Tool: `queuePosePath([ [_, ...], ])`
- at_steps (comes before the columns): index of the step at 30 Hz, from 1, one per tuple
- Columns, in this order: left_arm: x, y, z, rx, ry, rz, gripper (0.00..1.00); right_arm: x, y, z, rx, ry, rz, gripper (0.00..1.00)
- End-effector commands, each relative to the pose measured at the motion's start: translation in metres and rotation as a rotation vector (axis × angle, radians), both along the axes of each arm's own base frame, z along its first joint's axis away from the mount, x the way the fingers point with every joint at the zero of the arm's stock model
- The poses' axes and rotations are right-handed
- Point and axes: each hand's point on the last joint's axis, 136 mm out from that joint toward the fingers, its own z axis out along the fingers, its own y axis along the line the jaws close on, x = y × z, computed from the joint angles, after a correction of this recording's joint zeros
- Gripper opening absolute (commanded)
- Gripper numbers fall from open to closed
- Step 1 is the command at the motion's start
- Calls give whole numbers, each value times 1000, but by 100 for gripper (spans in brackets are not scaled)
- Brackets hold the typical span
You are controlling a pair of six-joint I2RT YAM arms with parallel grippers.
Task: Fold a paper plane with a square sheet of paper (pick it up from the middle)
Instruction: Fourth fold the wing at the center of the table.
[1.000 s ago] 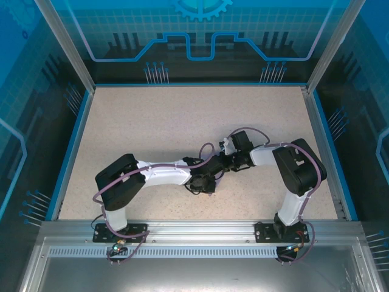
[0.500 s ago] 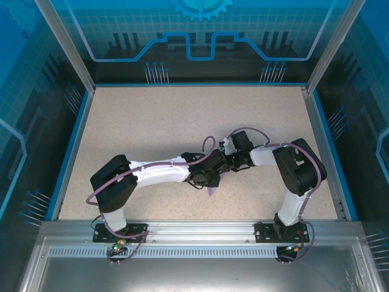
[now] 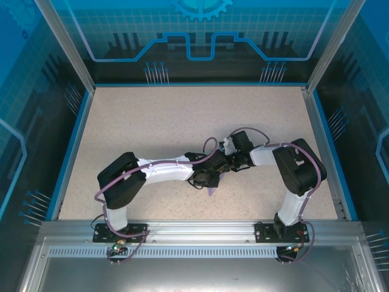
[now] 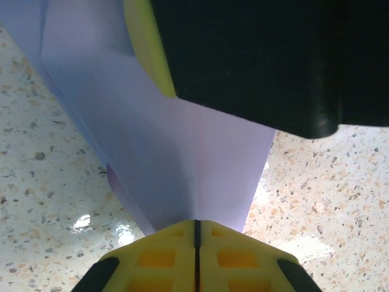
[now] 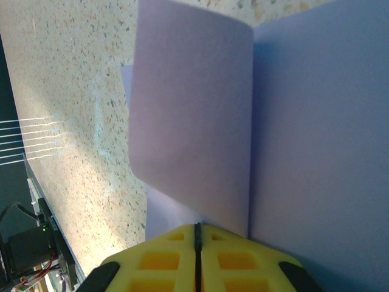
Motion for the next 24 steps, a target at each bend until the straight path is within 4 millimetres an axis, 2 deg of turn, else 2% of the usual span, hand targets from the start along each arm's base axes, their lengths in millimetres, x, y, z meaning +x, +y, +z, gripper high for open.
queuePosePath([
  [1,-8,4,-14,15,45,-17,7,-33,-37,-48,-176,154,-39,9],
  [13,-22,16,-25,8,82,8,4,-33,-39,-48,-177,155,-44,9],
  [19,-26,14,-28,-24,96,12,4,-33,-39,-48,-176,156,-45,9],
  [24,-30,15,-35,-33,110,20,3,-29,-37,-39,-154,141,-53,10],
])
